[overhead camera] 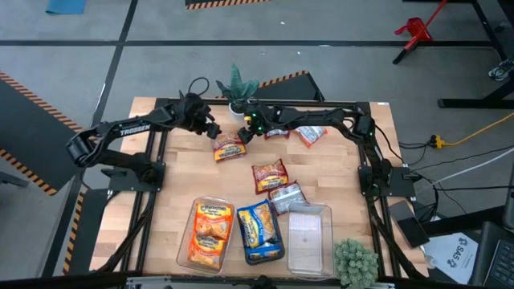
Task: Sort Maruchan noodles
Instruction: Put the red noodle pack into the right transparent bin
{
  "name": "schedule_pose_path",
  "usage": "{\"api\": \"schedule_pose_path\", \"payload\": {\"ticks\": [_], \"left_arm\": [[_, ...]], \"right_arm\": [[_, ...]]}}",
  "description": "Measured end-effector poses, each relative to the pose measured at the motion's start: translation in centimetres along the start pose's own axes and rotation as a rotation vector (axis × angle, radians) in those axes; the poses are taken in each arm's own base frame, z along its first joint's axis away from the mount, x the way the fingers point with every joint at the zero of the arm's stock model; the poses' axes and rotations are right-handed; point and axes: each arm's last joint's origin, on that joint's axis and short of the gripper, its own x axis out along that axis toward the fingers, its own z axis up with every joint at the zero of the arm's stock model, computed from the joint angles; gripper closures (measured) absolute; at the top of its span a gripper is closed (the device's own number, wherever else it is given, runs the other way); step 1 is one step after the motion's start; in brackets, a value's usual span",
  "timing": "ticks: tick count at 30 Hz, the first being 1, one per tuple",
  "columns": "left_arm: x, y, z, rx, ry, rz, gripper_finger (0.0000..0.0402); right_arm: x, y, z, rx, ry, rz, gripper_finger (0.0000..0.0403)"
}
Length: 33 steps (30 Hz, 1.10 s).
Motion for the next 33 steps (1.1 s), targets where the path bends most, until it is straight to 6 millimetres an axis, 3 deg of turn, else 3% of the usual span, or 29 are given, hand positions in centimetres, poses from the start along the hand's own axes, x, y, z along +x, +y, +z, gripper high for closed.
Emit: {"api": "schedule_pose_path", "payload": {"ticks": [5,10,24,33], "left_arm": [[1.4,1.3,-1.7,-0.096,0.053,-0.048,0.0174],[2.0,1.2,-2.9,-0.148,0.086,-0.105,0.0175],[2.2,0.4,-3.2,-0.134,0.074,-0.102,0.0176],[2.2,0.1,-3.3,-0.141,0.092,-0.121,0.0176]], "right_arm": [[0.0,0.2,-0.1,0.004,0.000,0.000,0.0118],[0.1,0.5,-0.3,0.003,0.007,0.000,0.0118],[0.0,0.4,-0.5,0.071,0.018,-0.017,0.0118],[-0.6,0.9,-0.5,0.187,0.097,0.080,0.0118]]}}
